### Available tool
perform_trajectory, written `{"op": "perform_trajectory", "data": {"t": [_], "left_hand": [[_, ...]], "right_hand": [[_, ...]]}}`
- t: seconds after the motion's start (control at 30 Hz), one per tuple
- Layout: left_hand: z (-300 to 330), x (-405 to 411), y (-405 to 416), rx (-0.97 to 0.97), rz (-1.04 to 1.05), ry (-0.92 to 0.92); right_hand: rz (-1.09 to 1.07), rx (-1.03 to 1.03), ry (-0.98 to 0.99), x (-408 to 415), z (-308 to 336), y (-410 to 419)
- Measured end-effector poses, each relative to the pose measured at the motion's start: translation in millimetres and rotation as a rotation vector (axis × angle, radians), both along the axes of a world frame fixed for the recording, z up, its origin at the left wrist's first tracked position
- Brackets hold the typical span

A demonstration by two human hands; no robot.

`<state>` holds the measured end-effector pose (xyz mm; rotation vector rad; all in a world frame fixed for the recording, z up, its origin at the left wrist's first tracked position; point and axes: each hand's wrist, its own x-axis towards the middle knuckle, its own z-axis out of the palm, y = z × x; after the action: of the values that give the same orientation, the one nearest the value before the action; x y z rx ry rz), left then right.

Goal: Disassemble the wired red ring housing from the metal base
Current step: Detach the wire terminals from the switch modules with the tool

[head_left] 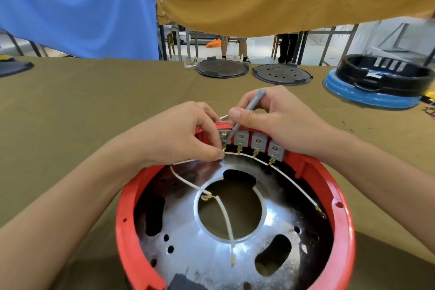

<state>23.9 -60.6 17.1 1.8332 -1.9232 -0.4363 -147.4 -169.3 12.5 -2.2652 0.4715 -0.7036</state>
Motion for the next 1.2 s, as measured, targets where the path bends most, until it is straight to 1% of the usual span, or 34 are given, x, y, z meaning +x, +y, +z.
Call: {"op": "perform_trajectory", "data": {"t": [0.13,0.27,0.33,0.43,0.6,0.7,0.83,1.03,1.2], "left_hand": [[-0.8,-0.2,-0.4,-0.005,0.013,-0.043],[1.0,0.6,1.1,0.026,-0.022,-0.026],[1.4,0.5,1.2,0.034,-0.039,-0.012],[2.0,0.2,0.8,0.047,-0.052,0.015],[0.5,1.4,0.7,0.032,-0.018,0.038],[-1.0,0.3,0.4,0.008,0.013,0.007],[-1.2,-2.0,-0.1,-0.007,0.022,-0.069],[0.3,-2.6,0.8,-0.013,0.018,-0.075],[-0.4,-2.2,0.9,-0.018,0.01,-0.088]], "right_hand": [[0.037,-0.056,-0.001,-2.7,-0.1,1.1],[0.068,-0.184,-0.016,-4.5,-0.9,1.3],[0.081,-0.176,-0.032,-4.2,-1.1,0.6],[0.098,-0.087,-0.037,-4.4,-2.2,-2.3],[0.027,-0.036,-0.017,-2.4,-1.4,-0.6],[0.008,-0.016,-0.024,-2.2,-0.5,1.1],[0.022,-0.081,0.002,-3.2,0.4,4.4],[0.012,-0.197,0.0,-3.1,0.1,6.1],[-0.011,-0.132,0.04,-0.7,0.5,5.0]]}}
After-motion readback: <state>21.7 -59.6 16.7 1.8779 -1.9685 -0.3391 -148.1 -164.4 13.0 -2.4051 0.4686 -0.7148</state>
